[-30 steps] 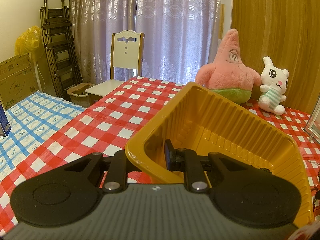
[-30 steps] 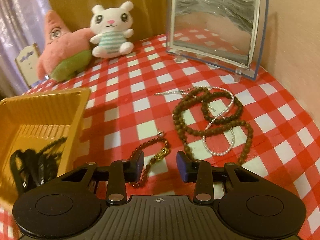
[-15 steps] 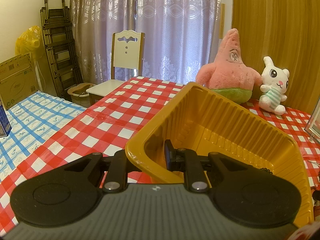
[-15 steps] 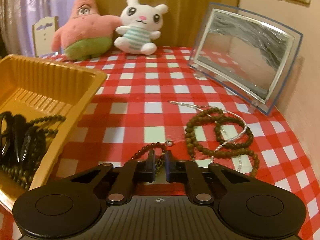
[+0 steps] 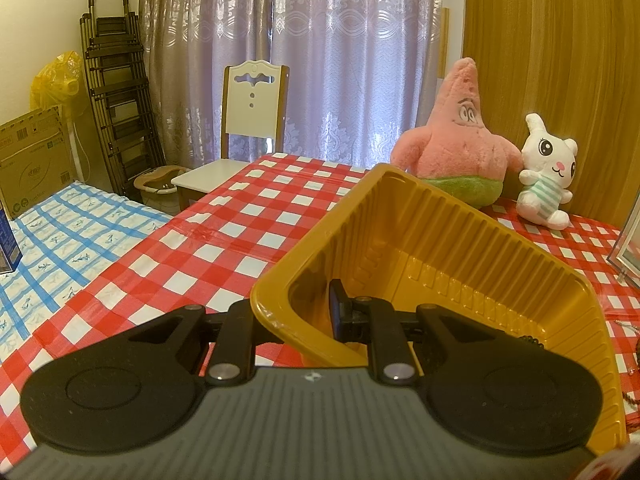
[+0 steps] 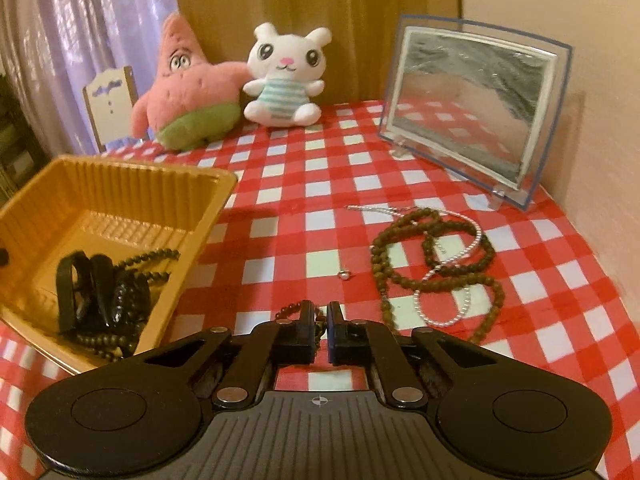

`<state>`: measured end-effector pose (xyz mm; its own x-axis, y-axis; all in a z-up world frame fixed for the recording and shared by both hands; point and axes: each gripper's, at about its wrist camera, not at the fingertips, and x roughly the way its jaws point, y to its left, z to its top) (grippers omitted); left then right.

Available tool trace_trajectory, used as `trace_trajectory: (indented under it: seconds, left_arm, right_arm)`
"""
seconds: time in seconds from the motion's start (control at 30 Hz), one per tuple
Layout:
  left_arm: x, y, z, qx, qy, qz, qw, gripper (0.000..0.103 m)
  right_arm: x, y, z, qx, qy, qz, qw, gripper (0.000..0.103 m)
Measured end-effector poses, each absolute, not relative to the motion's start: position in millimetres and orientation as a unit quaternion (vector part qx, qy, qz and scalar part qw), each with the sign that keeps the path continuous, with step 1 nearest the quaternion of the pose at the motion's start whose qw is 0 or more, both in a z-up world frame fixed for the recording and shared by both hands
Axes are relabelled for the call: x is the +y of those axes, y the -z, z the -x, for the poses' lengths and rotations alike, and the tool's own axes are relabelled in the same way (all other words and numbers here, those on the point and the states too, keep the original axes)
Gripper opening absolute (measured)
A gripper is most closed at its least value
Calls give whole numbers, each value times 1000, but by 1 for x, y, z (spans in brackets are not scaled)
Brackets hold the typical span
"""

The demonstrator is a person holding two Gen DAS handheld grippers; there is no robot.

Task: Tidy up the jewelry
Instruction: 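Grasp the red bead chain bracelet with the right gripper, then carry the red bead bracelet into the tray and open the right gripper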

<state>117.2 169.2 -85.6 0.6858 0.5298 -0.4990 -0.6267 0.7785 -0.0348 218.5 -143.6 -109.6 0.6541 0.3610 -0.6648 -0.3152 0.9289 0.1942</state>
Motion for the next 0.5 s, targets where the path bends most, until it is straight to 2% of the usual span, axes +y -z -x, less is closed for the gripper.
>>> trace_trajectory:
  seconds: [0.5]
  left_arm:
    - [167,86,-116,238,-316,103,912,17]
  right_arm:
    - [-147,36,-210,332,-253,-104,903,6]
